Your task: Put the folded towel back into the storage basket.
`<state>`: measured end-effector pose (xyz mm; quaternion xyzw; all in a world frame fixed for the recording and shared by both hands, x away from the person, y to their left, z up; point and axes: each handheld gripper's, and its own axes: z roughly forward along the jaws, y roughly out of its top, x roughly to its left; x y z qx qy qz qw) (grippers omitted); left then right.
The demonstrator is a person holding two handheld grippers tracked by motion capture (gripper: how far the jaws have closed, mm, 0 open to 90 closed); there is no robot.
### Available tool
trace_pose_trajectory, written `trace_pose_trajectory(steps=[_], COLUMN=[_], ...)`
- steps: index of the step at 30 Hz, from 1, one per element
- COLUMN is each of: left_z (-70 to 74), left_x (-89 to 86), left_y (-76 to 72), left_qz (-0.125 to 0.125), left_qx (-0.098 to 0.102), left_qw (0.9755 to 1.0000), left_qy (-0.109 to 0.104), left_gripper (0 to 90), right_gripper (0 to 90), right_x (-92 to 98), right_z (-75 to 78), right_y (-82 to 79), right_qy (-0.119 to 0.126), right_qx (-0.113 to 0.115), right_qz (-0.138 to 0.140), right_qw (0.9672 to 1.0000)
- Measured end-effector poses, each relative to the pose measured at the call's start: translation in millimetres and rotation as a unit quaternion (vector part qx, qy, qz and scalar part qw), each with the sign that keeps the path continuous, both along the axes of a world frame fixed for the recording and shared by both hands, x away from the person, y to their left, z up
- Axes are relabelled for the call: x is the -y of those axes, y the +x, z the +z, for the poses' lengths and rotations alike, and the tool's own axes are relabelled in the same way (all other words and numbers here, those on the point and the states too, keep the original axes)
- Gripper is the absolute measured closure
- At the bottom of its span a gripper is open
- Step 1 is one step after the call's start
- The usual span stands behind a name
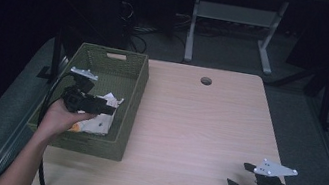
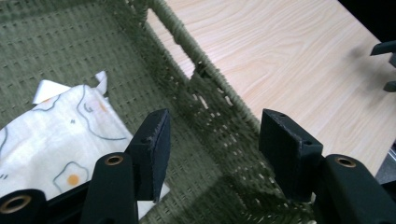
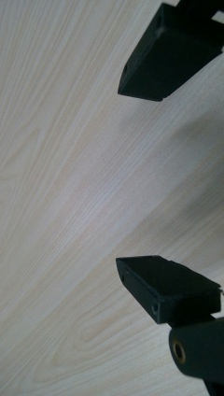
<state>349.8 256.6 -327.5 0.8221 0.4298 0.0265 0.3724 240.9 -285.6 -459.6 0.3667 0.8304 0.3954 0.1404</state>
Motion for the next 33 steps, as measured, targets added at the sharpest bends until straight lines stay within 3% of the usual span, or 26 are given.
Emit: trace_pose_trajectory(steps=[5, 33], left_z=[2.8, 20.6], left_x=[3.6, 45.4], left_y=[0.1, 5.4], left_qz=[-0.006, -0.036], left_qx=[0.000, 0.018], left_qw=[0.9999, 0.9992], left_qy=[-0.013, -0.001], left_gripper=[44.0, 41.7], right_gripper=[13.8, 13.8], right_x=[0.0, 4.2], right_z=[0.3, 3.8], right_y=[0.1, -1.2], right_qy=[0.000, 0.010], right_qx=[-0.001, 0.006], right_qz=[0.003, 0.002], right_qw=[1.0000, 0.9999])
